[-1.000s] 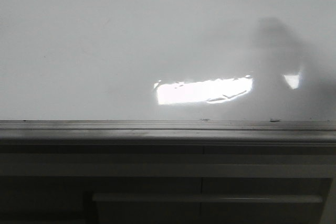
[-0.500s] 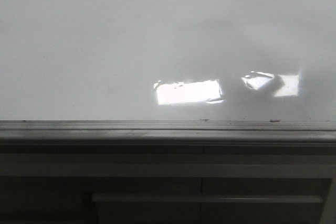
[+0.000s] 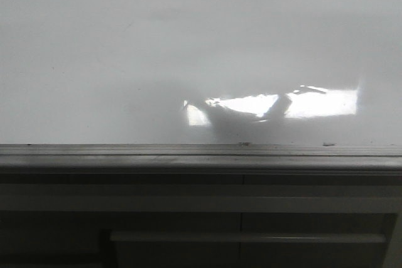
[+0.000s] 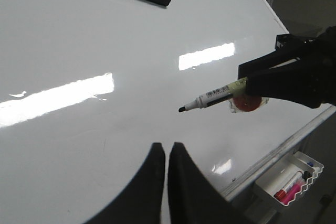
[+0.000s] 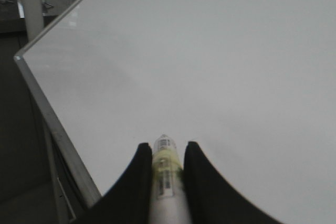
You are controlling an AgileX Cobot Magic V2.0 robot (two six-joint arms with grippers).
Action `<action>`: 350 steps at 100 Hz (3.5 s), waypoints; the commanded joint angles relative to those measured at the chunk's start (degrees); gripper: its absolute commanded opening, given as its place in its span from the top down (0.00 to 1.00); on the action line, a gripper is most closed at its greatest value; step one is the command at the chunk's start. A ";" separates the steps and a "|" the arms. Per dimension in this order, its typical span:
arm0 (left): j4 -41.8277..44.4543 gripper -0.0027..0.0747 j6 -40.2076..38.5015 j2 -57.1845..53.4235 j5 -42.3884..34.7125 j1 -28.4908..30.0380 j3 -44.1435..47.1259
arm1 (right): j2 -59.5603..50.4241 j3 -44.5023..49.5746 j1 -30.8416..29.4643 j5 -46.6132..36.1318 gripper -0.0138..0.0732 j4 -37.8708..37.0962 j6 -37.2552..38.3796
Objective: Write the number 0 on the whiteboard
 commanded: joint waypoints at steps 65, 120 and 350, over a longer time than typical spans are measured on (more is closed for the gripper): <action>-1.05 0.99 -0.45 0.28 -4.21 -0.52 -1.53 | -0.71 -1.99 -0.06 9.40 0.93 -59.90 47.52; -1.14 0.99 -0.45 0.28 -4.21 -0.52 -1.53 | -4.12 -1.99 -0.06 2.51 0.91 -101.23 91.83; -1.49 0.99 -0.45 0.41 1.76 -0.52 -1.50 | 10.13 -1.99 -9.91 4.71 0.89 -95.95 91.83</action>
